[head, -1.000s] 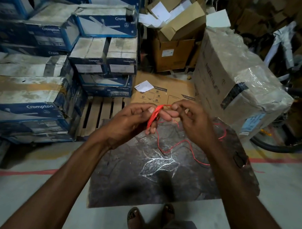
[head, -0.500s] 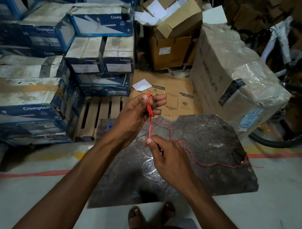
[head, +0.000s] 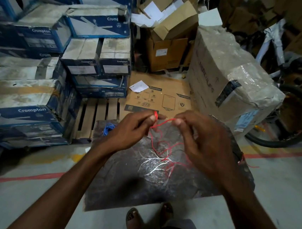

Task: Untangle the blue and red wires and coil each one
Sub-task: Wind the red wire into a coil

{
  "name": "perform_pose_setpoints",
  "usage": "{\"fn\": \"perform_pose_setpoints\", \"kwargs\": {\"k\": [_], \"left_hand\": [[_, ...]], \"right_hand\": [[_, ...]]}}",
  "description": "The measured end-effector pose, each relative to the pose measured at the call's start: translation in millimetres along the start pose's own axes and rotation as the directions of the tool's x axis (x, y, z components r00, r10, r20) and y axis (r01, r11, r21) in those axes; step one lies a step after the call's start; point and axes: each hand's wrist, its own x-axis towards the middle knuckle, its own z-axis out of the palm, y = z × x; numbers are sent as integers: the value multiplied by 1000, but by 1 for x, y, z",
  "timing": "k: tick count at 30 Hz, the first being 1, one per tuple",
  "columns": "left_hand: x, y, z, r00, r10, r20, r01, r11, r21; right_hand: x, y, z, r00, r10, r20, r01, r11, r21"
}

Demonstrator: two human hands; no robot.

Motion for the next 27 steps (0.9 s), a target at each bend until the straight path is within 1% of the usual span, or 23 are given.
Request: {"fn": "perform_pose_setpoints", "kwargs": {"k": [1,2,4,6,9,12,14,16,20,23,25,27], "left_hand": [[-2,6,-1,999,16,43,-15,1000,-5],[-2,10,-1,996,22,82,-18,998,-56],[-4,15,-5,987,22,158,13,976,-217],[-5,19,-12,972,4,234,81,934,-349],[-9,31,-23,953,56,299,117,839,-532],[-9,38,-31,966,101,238,98,711,-697],[-7,39,-34,979,96,179,75,651,-756],[-5,40,-36,989,84,124,44,630,-775],[1,39,-34,1000,7,10,4,637,-771],[5,31,-27,996,-78,-46,13,626,-780],[8,24,-24,986,-141,-87,23,636,-772],[13,17,-22,969,-200,-142,16,630,-776]], "right_hand": [[8,5,-4,999,-26,-38,25,1000,-6],[16,10,-7,996,-44,-76,43,999,-11],[32,19,-9,987,-49,-154,48,999,-14],[45,28,-7,978,-35,-206,41,999,24],[58,38,2,971,2,-238,31,990,138],[58,45,22,978,54,-202,-6,973,231],[51,48,43,985,98,-145,-52,955,293],[41,48,63,987,137,-82,-101,934,344],[12,38,90,976,202,82,-218,890,401],[-7,31,100,963,207,173,-258,894,366],[-18,28,101,954,210,212,-267,919,289],[-29,24,99,947,201,249,-249,952,176]]}}
